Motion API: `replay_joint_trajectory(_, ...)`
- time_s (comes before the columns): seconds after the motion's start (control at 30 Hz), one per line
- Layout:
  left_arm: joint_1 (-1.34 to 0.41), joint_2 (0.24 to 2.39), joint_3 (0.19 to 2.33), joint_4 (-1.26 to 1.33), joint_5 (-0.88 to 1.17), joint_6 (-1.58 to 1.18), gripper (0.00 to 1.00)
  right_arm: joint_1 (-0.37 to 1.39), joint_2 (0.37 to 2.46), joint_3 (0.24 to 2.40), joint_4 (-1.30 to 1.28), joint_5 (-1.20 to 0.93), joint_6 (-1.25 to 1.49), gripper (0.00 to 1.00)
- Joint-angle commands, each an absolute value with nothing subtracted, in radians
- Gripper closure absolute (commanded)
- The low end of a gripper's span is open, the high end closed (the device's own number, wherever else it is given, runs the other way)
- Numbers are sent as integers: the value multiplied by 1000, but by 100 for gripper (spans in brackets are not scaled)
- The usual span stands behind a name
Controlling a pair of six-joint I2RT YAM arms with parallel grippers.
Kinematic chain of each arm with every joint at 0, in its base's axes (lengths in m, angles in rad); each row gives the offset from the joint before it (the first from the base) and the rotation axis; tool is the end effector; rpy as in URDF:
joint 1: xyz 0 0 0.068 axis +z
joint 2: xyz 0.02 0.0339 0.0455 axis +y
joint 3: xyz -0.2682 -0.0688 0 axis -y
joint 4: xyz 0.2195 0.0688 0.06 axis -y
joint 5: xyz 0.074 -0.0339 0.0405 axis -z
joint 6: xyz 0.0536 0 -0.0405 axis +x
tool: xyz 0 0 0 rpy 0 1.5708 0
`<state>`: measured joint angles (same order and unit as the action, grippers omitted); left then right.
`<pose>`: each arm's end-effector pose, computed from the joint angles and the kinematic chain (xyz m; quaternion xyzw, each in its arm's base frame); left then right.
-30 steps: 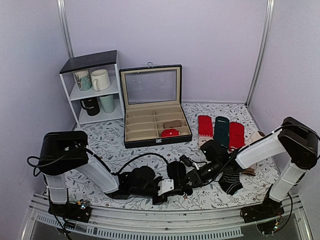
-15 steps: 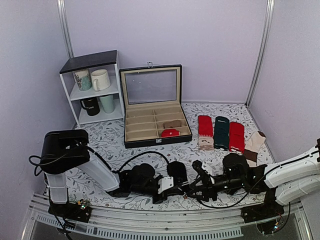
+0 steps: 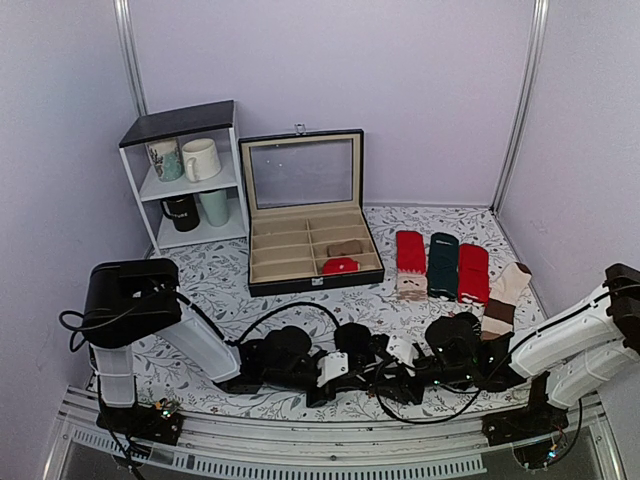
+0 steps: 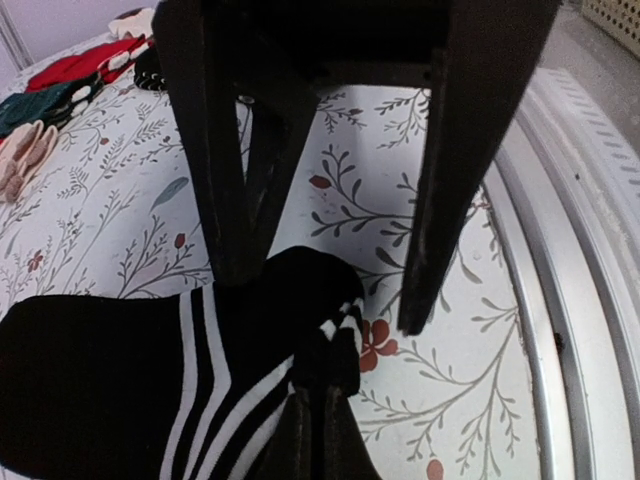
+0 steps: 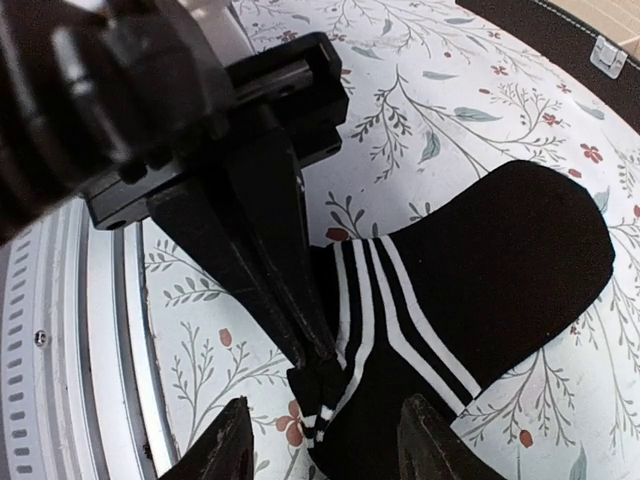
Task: Roll the socks
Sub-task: Roll a pair of socks at the center of the board.
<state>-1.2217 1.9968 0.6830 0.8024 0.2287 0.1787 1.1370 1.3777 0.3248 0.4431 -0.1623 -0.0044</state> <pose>0.1099 -0.3375 0.0989 0.5965 0.6185 -0.3354 0.3862 0.0902 0.2154 0.1430 -0.5090 0.7235 0.3078 0.3502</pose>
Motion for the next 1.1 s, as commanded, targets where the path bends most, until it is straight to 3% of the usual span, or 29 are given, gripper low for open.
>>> replay_joint_trajectory(0.0,-1216,2061,665,619,242,168,100,1148,1446,360,468,-143,-24,51)
replay_joint_trajectory(0.67,-1214,2070,675,594,244,169,100,1173,1549,371,461,-79,66,56)
replay_joint_trajectory(0.77,-1215,2071,678,592,246,170,100,1175,1561,379,444,-57,89,66)
replay_joint_trajectory(0.83,-1215,2067,677,591,245,170,100,1175,1572,395,414,-51,105,88)
replay_joint_trajectory(0.87,-1215,2063,674,591,237,169,100,1175,1574,400,397,-49,122,95)
replay_joint_trajectory(1.07,-1213,1984,630,620,143,191,100,1172,1556,387,356,-100,243,97)
